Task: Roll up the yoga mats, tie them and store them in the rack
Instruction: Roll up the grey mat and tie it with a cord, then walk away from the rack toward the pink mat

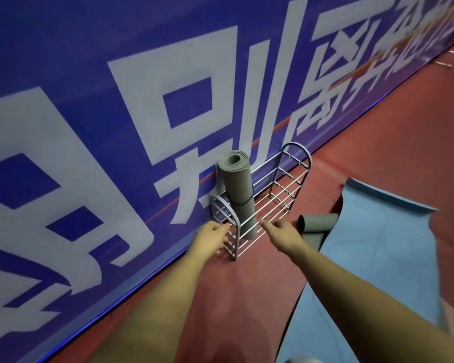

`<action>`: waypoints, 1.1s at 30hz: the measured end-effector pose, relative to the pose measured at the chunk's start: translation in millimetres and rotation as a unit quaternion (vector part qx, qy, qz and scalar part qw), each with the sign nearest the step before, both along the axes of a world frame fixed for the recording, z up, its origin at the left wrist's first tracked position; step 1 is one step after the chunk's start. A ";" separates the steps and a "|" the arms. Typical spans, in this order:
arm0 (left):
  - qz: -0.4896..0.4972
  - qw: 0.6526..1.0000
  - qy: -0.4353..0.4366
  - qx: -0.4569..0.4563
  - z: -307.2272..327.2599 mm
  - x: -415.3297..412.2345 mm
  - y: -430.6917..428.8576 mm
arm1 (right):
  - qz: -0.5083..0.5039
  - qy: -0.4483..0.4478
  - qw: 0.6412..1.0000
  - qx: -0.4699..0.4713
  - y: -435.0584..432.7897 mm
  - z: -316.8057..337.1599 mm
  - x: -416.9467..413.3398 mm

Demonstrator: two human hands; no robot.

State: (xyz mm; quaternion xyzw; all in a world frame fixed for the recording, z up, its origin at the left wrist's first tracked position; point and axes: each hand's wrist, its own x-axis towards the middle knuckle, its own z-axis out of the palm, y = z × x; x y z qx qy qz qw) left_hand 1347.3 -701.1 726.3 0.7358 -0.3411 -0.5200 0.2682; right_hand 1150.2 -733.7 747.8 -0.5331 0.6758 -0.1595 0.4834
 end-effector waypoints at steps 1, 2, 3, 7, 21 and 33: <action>-0.008 1.000 0.000 0.002 -2.1 -10.6 9.2 | -0.001 0.008 1.000 -0.002 11.6 -3.1 -8.6; -0.016 1.000 0.001 0.002 -3.5 -21.9 18.5 | -0.002 0.011 1.000 -0.001 23.2 -6.8 -17.7; -0.023 1.000 0.000 0.001 -4.5 -32.5 28.4 | -0.003 0.012 1.000 -0.001 35.3 -9.9 -27.2; -0.034 0.999 -0.025 -0.023 -7.1 -73.7 70.0 | -0.017 0.016 1.000 0.001 86.9 -18.6 -72.8; -0.078 0.992 -0.104 0.011 -92.2 -279.5 334.2 | 0.017 0.037 0.998 0.045 349.7 -82.2 -338.4; -0.240 0.946 -0.211 0.055 -230.1 -401.4 377.1 | 0.062 0.077 0.984 0.146 427.5 -273.3 -447.6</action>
